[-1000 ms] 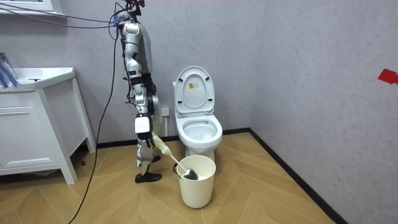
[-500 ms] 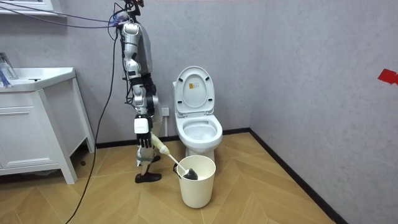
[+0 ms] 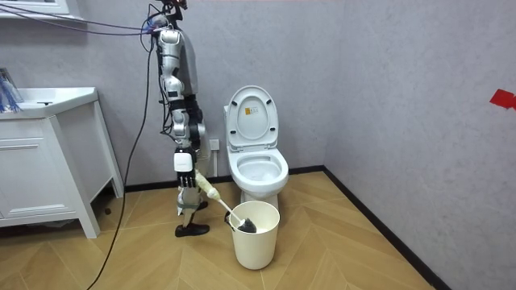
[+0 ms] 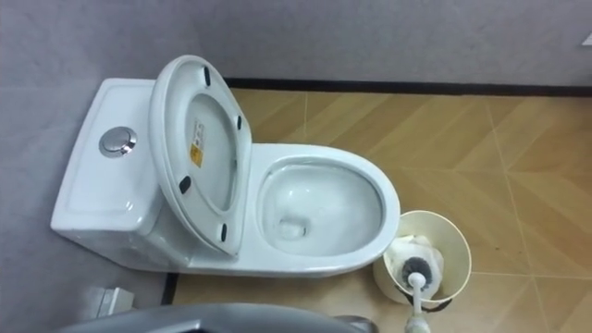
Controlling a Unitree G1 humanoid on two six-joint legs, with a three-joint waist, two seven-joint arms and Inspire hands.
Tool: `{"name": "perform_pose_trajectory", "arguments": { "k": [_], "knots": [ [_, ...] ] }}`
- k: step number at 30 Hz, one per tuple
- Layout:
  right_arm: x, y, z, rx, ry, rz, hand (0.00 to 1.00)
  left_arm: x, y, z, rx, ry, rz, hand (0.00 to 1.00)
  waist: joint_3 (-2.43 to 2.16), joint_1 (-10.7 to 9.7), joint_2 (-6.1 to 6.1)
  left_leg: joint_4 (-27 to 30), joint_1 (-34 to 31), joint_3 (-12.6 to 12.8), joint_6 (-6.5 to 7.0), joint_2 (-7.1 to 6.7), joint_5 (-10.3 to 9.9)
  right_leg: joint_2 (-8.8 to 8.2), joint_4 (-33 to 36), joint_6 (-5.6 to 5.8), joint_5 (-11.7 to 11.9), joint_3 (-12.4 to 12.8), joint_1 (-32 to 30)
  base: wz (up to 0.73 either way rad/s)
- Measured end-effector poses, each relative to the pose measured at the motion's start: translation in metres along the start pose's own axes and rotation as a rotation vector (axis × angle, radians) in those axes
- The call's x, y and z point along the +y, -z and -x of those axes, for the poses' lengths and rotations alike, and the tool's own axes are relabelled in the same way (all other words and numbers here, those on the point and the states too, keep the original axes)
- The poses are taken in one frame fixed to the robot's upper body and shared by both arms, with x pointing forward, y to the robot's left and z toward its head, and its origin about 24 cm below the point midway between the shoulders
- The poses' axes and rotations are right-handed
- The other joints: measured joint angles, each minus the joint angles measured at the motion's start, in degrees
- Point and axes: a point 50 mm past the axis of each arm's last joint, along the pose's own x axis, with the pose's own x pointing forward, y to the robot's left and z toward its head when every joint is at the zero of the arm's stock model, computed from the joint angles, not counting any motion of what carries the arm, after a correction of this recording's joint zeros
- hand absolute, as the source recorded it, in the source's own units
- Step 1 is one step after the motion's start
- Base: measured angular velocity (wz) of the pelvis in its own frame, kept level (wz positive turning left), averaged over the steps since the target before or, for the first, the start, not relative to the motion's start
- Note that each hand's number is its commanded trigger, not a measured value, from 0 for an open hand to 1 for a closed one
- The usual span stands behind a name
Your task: Brush toilet
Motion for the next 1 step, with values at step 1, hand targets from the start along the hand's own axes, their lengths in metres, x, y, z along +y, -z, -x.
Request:
{"name": "perform_pose_trajectory", "arguments": {
  "k": [1],
  "knots": [
    [0.0002, 0.0005, 0.0000, 0.004, -0.006, -0.004, 0.00, -0.0019, -0.0002, 0.0003, -0.001, 0.007, -0.005, 0.00, 0.00, 0.1, -0.02, 0.2, -0.1, -0.1, 0.00, -0.04, 0.0, -0.05, 0.0, 0.01, 0.0, 0.0, 0.0, 0.00]
  ]
}}
